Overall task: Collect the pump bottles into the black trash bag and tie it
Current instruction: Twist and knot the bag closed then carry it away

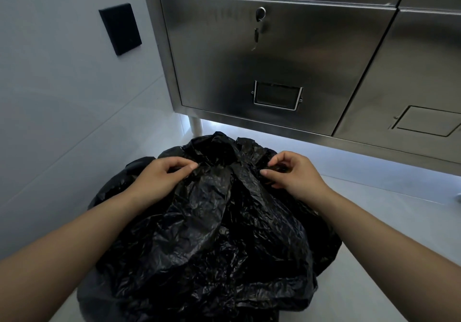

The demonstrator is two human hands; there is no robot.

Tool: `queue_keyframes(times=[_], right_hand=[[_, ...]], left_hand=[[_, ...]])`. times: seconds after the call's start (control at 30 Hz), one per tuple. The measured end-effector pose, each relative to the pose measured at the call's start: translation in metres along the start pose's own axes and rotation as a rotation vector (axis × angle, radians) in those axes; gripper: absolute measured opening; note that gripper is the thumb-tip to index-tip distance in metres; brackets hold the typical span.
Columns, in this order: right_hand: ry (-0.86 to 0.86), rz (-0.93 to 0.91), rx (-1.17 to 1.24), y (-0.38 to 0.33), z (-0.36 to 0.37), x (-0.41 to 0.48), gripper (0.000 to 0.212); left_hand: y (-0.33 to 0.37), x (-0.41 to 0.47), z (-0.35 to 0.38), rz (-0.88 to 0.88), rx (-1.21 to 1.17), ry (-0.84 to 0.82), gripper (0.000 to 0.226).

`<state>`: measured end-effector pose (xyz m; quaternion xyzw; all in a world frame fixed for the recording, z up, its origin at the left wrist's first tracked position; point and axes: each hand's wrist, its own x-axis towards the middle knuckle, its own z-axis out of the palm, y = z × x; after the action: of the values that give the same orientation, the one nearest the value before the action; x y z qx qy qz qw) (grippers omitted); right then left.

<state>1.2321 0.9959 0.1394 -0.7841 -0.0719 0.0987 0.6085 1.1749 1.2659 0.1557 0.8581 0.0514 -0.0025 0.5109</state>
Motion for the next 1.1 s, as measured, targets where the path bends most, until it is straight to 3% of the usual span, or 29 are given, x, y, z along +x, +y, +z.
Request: queue_keyframes(times=[0.1, 0.27, 0.4, 0.57, 0.8, 1.1], right_hand=[[-0.136, 0.032, -0.118, 0.001, -0.006, -0.003, 0.026], [-0.238, -0.016, -0.493, 0.0, -0.017, -0.01, 0.031], [-0.248, -0.026, -0.54, 0.0, -0.024, -0.016, 0.019], [-0.232, 0.075, -0.328, 0.003, -0.022, -0.014, 0.011], [-0.282, 0.094, -0.26, 0.002, -0.017, -0.016, 0.008], [-0.013, 0.168, 0.028, -0.001, -0.006, -0.02, 0.006]], left_hand=[[0.002, -0.002, 0.008, -0.056, -0.048, -0.089, 0.018], [0.002, -0.007, 0.019, -0.063, 0.11, -0.311, 0.024], [-0.001, -0.01, 0.028, -0.038, 0.123, -0.31, 0.022], [-0.001, -0.011, 0.035, 0.029, 0.166, -0.224, 0.015], [-0.004, -0.012, 0.037, 0.102, 0.223, -0.239, 0.019], [0.003, -0.014, 0.037, 0.082, 0.065, -0.159, 0.015]])
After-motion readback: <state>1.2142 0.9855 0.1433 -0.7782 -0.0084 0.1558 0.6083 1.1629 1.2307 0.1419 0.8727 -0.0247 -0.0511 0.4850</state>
